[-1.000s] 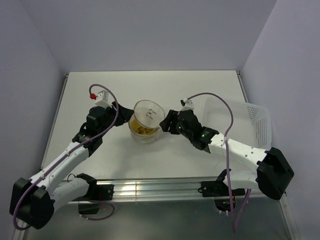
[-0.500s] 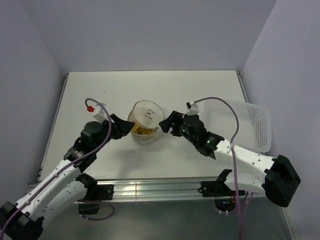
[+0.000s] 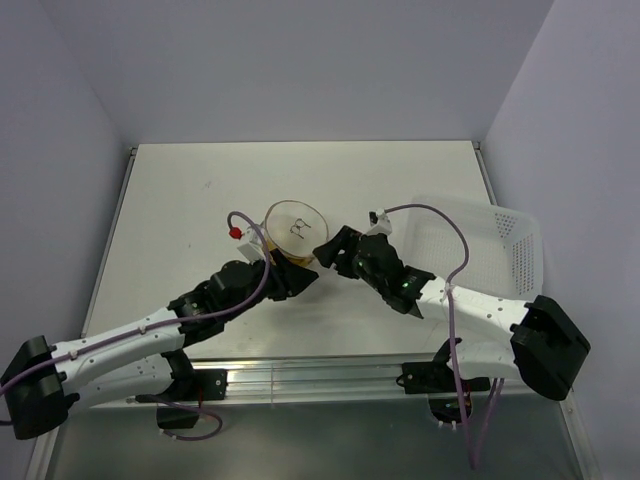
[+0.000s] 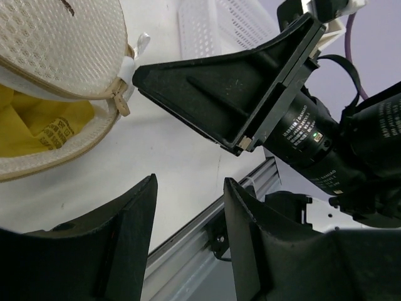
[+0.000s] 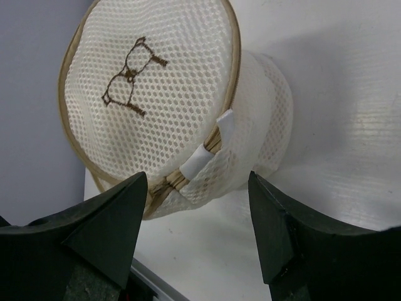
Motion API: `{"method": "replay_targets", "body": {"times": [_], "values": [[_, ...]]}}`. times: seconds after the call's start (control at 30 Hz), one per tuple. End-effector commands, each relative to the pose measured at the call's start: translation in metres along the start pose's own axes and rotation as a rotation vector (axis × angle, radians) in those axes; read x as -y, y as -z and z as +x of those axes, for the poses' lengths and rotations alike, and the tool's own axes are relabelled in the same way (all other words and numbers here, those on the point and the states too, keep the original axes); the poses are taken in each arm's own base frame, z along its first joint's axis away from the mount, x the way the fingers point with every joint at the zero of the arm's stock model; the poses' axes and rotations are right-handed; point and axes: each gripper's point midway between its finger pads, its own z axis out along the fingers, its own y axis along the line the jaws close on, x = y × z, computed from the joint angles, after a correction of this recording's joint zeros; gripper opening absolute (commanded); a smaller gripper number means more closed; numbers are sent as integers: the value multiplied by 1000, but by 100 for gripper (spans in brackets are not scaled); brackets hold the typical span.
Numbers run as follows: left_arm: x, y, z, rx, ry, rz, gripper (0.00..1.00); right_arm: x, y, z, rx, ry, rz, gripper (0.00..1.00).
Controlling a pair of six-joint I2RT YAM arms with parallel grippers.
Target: Place the bra in the laundry bag and zip it closed
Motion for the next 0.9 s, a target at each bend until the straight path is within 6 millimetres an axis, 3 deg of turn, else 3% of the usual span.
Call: {"method": "replay_targets", "body": {"times": [0.0, 0.2, 0.47, 0.63, 0.87], "values": [[15, -11, -15, 96, 56, 55, 53, -23, -8, -28, 84, -61, -41, 72], [3, -16, -23, 167, 57, 13, 53, -15, -18, -29, 81, -74, -19, 62], [-16, -25, -18, 154, 23, -80, 54, -14, -26, -26, 61, -83, -34, 48], [-17, -26, -22, 169, 12, -102, 54, -19, -20, -32, 119, -73, -113, 19], [-16, -29, -27, 191, 28, -109, 53, -17, -17, -38, 168, -33, -134, 0]]}}
